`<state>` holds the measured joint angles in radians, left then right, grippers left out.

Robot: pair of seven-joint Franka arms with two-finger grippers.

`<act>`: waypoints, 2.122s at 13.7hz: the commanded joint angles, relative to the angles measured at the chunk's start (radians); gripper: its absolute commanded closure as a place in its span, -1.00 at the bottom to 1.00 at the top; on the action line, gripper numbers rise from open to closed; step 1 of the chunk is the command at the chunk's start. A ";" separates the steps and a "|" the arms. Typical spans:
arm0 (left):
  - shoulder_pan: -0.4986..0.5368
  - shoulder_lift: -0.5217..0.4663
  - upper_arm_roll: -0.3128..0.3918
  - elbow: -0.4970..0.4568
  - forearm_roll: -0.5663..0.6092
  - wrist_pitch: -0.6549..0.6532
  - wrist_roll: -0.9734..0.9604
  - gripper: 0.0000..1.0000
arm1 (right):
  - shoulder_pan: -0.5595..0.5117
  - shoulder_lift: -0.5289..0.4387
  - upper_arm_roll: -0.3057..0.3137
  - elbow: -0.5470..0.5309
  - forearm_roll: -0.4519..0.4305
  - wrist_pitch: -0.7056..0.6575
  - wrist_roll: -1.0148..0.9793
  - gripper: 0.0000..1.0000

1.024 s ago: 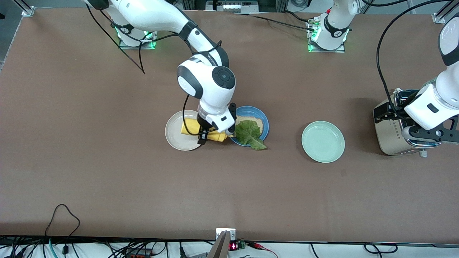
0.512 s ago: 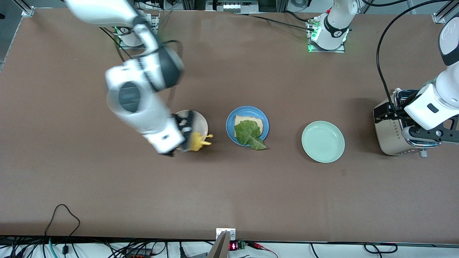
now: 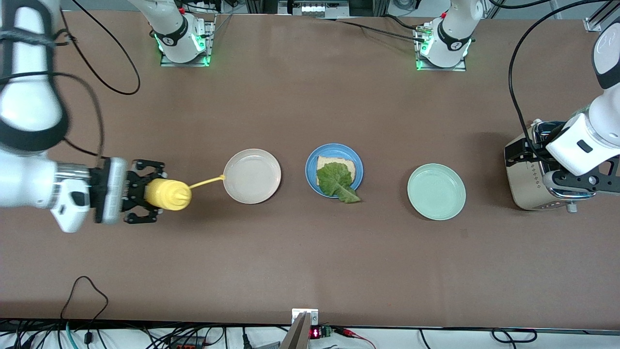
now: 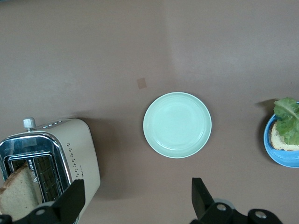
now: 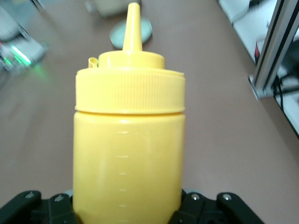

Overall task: Make sandwich in blue plate with both arms
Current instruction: 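Carry the mustard bottle back and lower it to the table, then release the mustard bottle and withdraw the right gripper to rest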

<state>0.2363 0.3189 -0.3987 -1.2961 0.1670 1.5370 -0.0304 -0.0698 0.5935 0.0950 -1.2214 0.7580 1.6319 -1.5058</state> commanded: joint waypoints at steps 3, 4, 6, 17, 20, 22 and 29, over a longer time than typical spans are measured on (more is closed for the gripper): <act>0.006 -0.008 -0.003 0.009 -0.014 -0.017 -0.003 -1.00 | -0.185 0.103 0.026 -0.078 0.292 -0.162 -0.363 0.77; 0.006 -0.008 -0.003 0.009 -0.014 -0.017 -0.003 -1.00 | -0.218 0.139 0.026 -0.078 0.323 -0.208 -0.432 0.77; 0.006 -0.008 -0.003 0.009 -0.014 -0.017 -0.003 -1.00 | -0.267 0.237 0.026 -0.078 0.377 -0.265 -0.577 0.77; 0.008 -0.008 0.000 0.009 -0.014 -0.017 -0.003 -1.00 | -0.358 0.542 0.026 -0.078 0.431 -0.343 -0.976 0.77; 0.006 -0.008 0.000 0.009 -0.014 -0.018 -0.003 -1.00 | -0.366 0.566 0.023 -0.078 0.428 -0.339 -0.981 0.76; 0.006 -0.008 0.000 0.009 -0.014 -0.018 -0.003 -1.00 | -0.373 0.568 0.022 -0.078 0.428 -0.337 -0.975 0.54; 0.008 -0.008 0.000 0.009 -0.014 -0.018 -0.003 -1.00 | -0.401 0.528 -0.017 -0.066 0.419 -0.342 -0.953 -1.00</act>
<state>0.2375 0.3189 -0.3964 -1.2961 0.1670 1.5345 -0.0304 -0.4436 1.1473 0.0930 -1.2915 1.1719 1.3122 -2.4773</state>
